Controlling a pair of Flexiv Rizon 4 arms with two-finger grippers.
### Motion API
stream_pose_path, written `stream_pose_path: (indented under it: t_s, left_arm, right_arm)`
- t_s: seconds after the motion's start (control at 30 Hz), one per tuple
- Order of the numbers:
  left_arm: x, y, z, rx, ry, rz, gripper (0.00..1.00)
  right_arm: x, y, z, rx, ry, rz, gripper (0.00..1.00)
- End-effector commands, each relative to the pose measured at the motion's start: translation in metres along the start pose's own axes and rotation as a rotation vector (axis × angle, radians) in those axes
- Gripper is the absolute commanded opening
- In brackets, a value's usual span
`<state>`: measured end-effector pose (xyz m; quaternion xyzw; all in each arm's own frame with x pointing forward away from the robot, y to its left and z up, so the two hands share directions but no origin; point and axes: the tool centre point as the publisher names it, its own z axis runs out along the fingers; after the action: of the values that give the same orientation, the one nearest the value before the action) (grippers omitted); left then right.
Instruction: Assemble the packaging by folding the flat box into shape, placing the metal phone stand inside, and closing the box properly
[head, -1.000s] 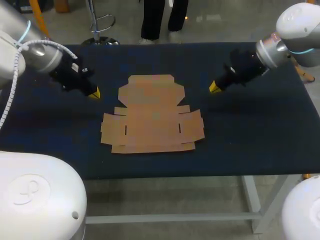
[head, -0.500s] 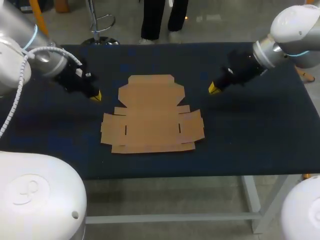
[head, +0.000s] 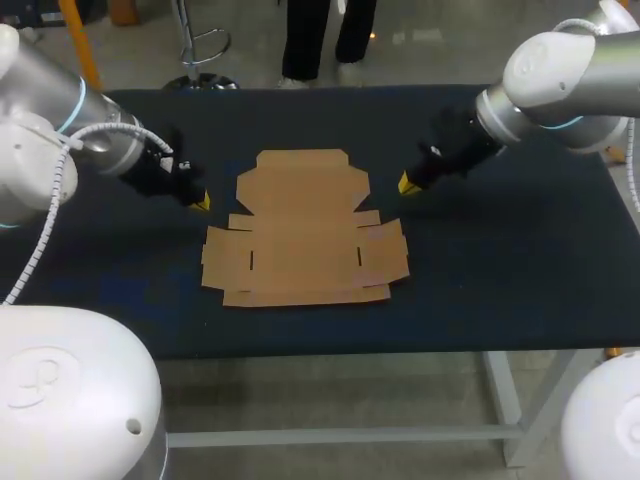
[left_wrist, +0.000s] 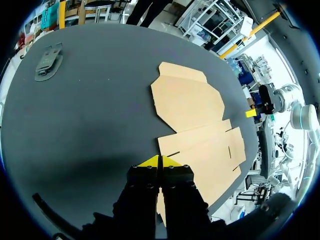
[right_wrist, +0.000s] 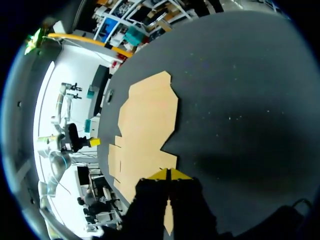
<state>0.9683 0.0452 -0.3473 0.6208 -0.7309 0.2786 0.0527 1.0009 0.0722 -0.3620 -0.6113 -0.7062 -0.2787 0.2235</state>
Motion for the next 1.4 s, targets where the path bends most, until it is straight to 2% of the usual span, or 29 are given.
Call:
stream_pose_path:
  t_s: [0.03, 0.47, 0.57, 0.93, 1.17, 1.4]
  left_arm:
    - [-0.003, -0.003, 0.011, 0.000, 0.005, 0.005, 0.00]
    - [-0.009, -0.003, 0.022, -0.007, 0.036, 0.013, 0.00]
    - [-0.011, -0.002, 0.023, -0.040, 0.018, -0.001, 0.00]
    - [-0.011, -0.002, 0.023, -0.040, 0.018, -0.001, 0.00]
    - [-0.015, -0.008, 0.036, -0.018, 0.100, 0.054, 0.00]
    - [-0.019, -0.010, 0.044, -0.018, 0.115, 0.051, 0.00]
  right_arm:
    - [-0.005, 0.007, 0.012, 0.012, 0.014, 0.007, 0.00]
    - [-0.014, 0.007, 0.038, 0.028, 0.039, 0.034, 0.00]
    - [-0.022, -0.002, 0.029, 0.040, 0.010, 0.133, 0.00]
    - [-0.022, -0.002, 0.029, 0.040, 0.010, 0.133, 0.00]
    - [-0.026, 0.006, 0.040, 0.048, 0.032, 0.117, 0.00]
    - [-0.032, 0.009, 0.050, 0.041, 0.043, 0.121, 0.00]
